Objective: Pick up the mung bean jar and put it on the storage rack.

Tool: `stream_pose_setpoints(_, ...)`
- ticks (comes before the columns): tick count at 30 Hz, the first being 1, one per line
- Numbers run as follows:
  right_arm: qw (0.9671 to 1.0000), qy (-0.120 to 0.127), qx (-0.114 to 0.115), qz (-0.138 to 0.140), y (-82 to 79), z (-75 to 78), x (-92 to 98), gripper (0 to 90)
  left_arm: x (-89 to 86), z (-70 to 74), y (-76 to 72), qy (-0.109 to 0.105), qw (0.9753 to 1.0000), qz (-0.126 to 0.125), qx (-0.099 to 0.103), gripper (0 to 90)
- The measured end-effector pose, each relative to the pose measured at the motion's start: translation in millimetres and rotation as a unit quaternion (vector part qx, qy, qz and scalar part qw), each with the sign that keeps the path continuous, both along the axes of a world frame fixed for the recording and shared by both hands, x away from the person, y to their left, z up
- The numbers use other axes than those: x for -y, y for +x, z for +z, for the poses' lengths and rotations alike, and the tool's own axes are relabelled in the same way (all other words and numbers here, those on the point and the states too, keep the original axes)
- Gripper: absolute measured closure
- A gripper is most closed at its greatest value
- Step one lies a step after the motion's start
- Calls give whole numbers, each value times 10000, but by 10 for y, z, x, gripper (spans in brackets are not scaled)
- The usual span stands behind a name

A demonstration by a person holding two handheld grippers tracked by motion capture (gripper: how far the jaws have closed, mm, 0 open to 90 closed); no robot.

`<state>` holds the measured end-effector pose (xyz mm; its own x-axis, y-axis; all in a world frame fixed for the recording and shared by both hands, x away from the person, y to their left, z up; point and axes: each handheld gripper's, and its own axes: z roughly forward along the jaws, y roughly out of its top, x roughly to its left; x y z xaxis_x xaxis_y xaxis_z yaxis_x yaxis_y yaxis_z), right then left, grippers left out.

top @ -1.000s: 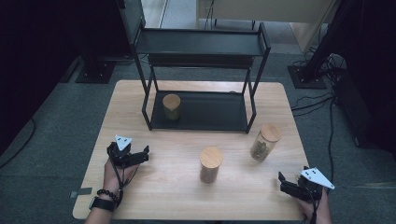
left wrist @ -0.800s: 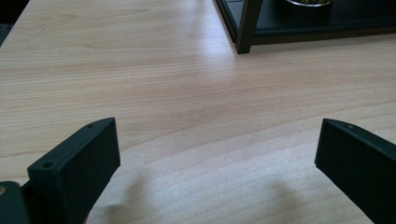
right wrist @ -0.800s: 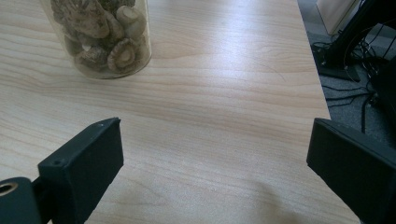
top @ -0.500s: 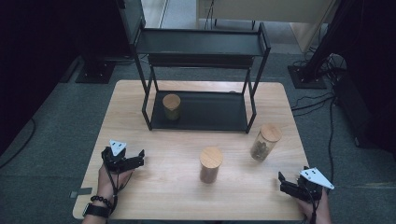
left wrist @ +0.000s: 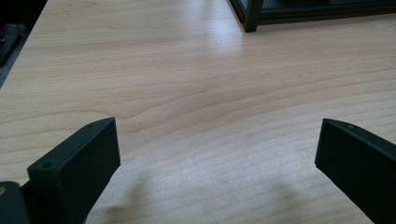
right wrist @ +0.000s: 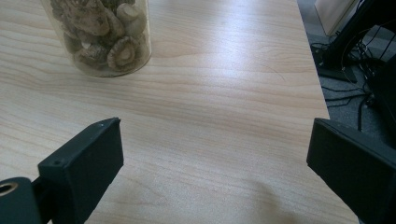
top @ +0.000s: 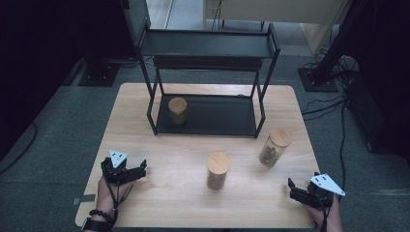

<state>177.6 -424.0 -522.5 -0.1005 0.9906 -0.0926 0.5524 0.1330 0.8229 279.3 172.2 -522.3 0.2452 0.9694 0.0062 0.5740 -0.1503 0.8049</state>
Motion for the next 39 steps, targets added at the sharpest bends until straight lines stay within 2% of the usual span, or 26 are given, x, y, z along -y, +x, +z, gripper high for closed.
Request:
stream_pose_setpoints(24, 10000, -75, -13, -16, 1, -2, -16, 36, -113, 0, -163, 127, 9999, -35, -19, 2)
stream_pose_setpoints(33, 9999, -102, -30, -16, 3, -3, -22, 36, -147, -5, -180, 81, 9999, -58, -94, 2)
stream_pose_setpoints(39, 9999, -98, -8, -21, 2, -2, -23, 34, -114, -10, -168, 239, 9995, -132, -156, 2)
